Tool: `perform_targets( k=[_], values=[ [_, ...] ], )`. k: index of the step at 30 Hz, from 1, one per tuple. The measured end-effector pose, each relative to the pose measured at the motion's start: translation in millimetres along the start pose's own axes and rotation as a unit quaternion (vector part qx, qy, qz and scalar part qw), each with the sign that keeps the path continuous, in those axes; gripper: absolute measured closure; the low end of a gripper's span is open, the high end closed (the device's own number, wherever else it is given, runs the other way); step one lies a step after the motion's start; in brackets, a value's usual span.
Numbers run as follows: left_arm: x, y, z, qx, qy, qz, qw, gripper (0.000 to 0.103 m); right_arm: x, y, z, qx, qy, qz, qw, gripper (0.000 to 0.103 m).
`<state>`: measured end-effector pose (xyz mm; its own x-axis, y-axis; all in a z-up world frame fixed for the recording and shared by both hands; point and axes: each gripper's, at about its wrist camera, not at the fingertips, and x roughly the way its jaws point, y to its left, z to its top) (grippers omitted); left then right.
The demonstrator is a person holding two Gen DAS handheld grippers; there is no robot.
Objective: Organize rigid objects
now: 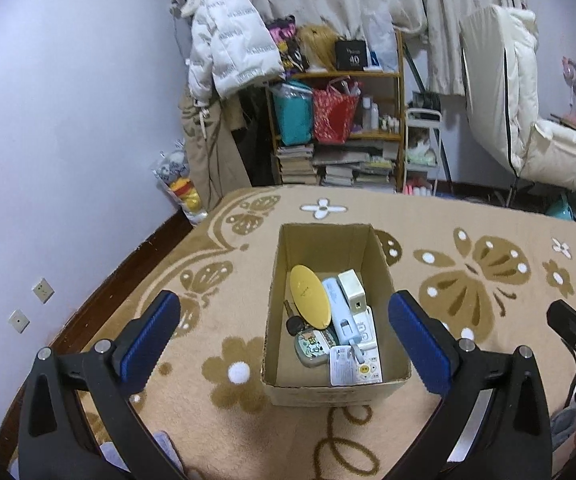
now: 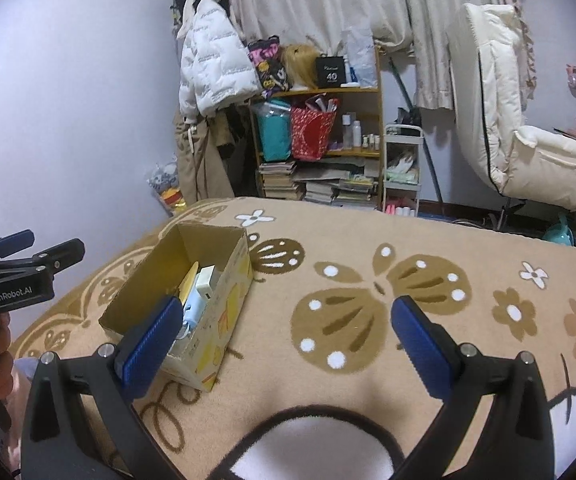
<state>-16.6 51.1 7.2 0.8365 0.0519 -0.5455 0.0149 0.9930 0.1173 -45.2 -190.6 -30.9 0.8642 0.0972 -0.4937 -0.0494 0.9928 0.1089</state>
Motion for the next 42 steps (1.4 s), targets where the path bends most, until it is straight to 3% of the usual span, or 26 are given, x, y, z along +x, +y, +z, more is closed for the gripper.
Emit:
perform_targets(
  k=[8,14,23,42],
  values=[
    [-11.5,9.4,-2.8,-0.025,-0.03,0.014,0.9992,0.0,3.1,-10.8,-3.7,0.025,0.008,-0.001,1.0,0.0],
    [0.4,12.9,-4.3,-0.031,-0.015,0.015,0.9993,0.0,9.8,-14.9,-6.5,0.034,0.01,0.001,0.999,0.0],
    [17.6,-1.3,-4.5,0.007,0.0,0.015,0.9999,0.0,24.0,-16.9,-9.4,0.035,0.022,-0.003,0.999,0.0],
    [22.9,-7.9,-7.3,0.021,0.007,0.017,0.9996,0.0,33.5,-7.3,-14.0,0.014,0.034,-0.002,0.999,0.0]
  ],
)
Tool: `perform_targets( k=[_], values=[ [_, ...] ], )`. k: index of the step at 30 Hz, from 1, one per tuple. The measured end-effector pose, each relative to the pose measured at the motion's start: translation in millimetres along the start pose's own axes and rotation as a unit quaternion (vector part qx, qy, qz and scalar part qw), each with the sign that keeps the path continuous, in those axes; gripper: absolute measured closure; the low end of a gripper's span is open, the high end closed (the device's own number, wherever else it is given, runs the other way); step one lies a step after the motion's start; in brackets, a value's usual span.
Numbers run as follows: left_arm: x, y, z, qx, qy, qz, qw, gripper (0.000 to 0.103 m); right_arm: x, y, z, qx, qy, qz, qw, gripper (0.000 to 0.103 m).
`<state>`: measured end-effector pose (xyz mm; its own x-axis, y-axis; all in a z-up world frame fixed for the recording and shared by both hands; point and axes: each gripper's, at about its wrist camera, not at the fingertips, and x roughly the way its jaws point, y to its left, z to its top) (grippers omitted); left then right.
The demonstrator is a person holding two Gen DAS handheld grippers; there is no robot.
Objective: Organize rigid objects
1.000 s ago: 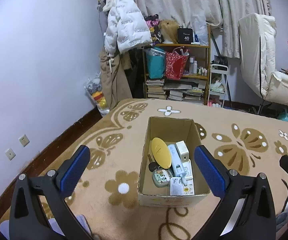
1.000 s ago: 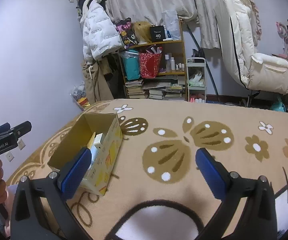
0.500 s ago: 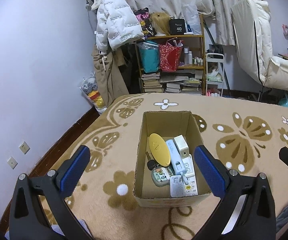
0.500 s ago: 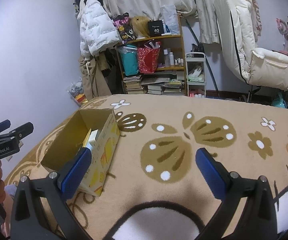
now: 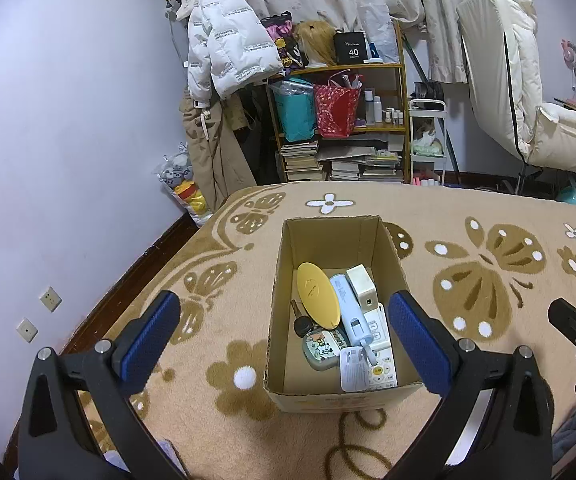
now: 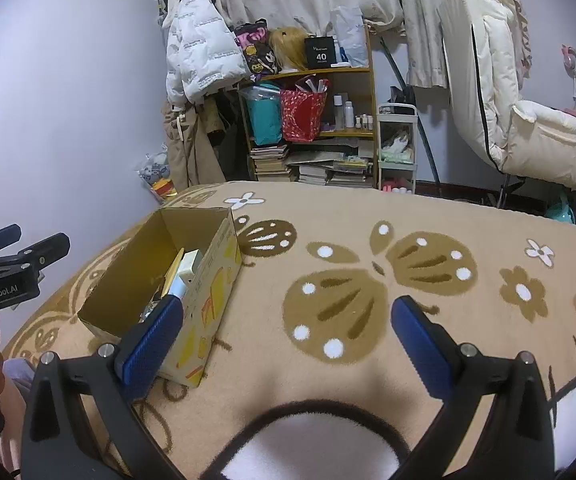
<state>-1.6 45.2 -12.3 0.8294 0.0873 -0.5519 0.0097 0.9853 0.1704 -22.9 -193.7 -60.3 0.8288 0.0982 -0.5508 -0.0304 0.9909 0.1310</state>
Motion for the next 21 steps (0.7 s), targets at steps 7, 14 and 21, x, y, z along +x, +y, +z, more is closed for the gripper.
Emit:
perform_targets(
  k=[7,14,21],
  values=[
    [1.0,-0.4,-2.8,0.007,-0.001,0.011,0.9999,0.0,3.0,0.9,-3.1,0.002,0.003,0.0,1.0,0.0],
    [2.3,-0.7,-2.9,0.008,0.007,0.012,0.9999,0.0,3.5,0.4,-6.0,0.008,0.008,-0.001,1.0,0.0],
    [0.8,-0.5,-1.9,0.009,0.007,0.008,0.9999,0.0,3.6,-0.3,-5.4,0.008,0.007,0.0,1.0,0.0]
  ],
)
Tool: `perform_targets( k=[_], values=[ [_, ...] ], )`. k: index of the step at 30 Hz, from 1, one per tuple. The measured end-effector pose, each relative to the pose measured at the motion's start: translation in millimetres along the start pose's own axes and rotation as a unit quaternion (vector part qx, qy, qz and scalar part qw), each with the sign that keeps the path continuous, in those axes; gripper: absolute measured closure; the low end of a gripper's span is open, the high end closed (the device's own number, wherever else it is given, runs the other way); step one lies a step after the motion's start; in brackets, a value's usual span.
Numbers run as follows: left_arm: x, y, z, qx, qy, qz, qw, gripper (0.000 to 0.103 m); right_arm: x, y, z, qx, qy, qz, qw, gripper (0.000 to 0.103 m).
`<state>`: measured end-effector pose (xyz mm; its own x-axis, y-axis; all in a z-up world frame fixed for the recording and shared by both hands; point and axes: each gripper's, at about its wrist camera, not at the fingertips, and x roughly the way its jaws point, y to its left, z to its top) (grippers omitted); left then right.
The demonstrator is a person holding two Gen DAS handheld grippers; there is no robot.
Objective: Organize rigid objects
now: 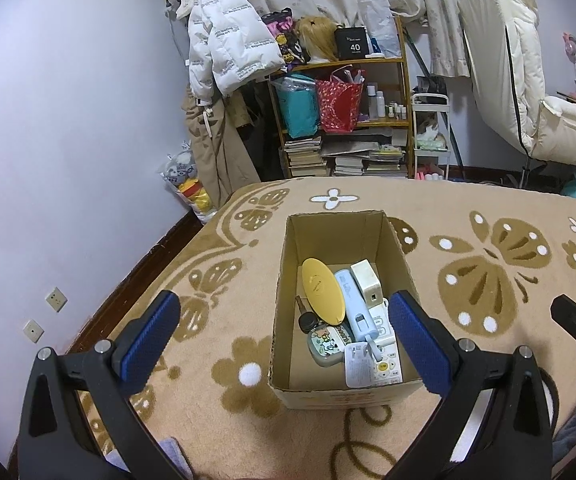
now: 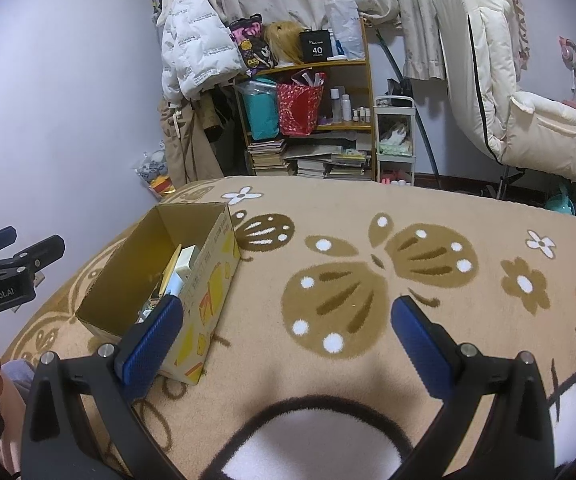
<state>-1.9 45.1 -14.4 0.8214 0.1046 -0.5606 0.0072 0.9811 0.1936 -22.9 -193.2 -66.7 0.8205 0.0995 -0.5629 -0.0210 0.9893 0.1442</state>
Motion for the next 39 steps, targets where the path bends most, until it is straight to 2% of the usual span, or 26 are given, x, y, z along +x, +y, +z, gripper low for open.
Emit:
perform_targets(
  k=[39],
  values=[
    [5.0,-1.8,-8.1,0.004,0.013,-0.001,0.9999,0.0,0.4,-2.2,0.0,0.0,0.001,0.001,1.0,0.0]
  ],
)
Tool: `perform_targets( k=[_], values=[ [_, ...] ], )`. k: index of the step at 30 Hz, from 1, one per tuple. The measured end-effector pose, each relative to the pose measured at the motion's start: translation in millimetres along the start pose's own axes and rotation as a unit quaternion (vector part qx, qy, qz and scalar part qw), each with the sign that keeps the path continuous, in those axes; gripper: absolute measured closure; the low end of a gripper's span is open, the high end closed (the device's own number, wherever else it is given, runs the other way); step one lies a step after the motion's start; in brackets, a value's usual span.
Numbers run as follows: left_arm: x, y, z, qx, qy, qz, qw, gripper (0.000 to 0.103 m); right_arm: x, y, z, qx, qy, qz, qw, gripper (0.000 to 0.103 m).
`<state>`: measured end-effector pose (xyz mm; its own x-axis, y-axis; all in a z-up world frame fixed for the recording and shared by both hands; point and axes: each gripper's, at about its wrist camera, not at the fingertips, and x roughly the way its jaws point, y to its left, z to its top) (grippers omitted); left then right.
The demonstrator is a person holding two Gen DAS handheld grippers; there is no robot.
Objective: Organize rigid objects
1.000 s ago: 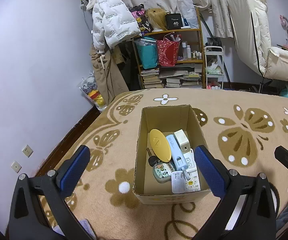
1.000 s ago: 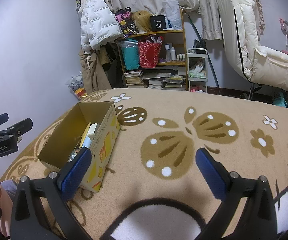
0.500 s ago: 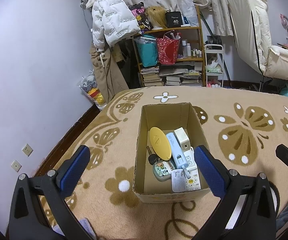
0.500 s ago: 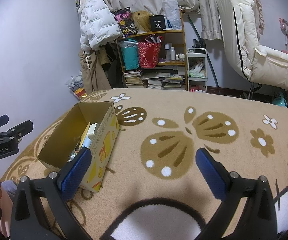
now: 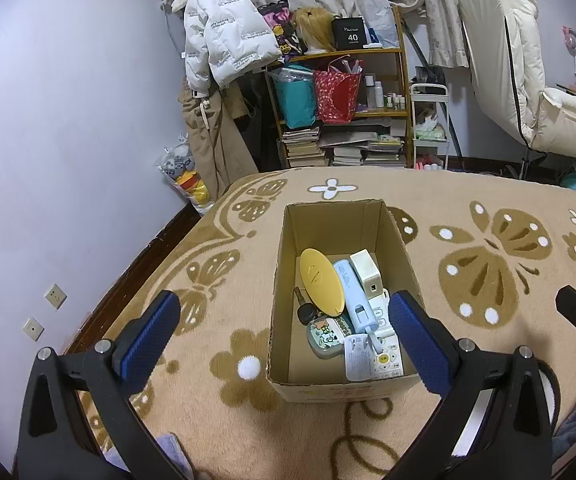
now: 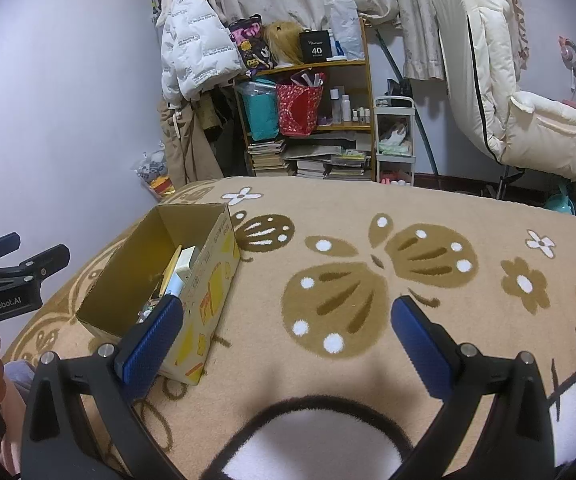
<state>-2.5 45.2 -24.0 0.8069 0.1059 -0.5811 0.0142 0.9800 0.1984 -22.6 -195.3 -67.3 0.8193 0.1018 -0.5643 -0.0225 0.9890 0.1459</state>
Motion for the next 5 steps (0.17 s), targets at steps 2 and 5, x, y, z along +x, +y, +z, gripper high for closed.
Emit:
perform_targets(
  k=[2,5],
  values=[
    [0.1,-0.1,0.2,0.001,0.0,0.002,1.0,0.0,-0.7,-0.4,0.4,0.001,0.001,0.002,1.0,0.0],
    [1.3,-1.2,-0.7,0.0,0.003,0.004,1.0,0.0,-0.9,-1.1,0.4,-0.001,0.0,0.001,1.0,0.0]
  ],
)
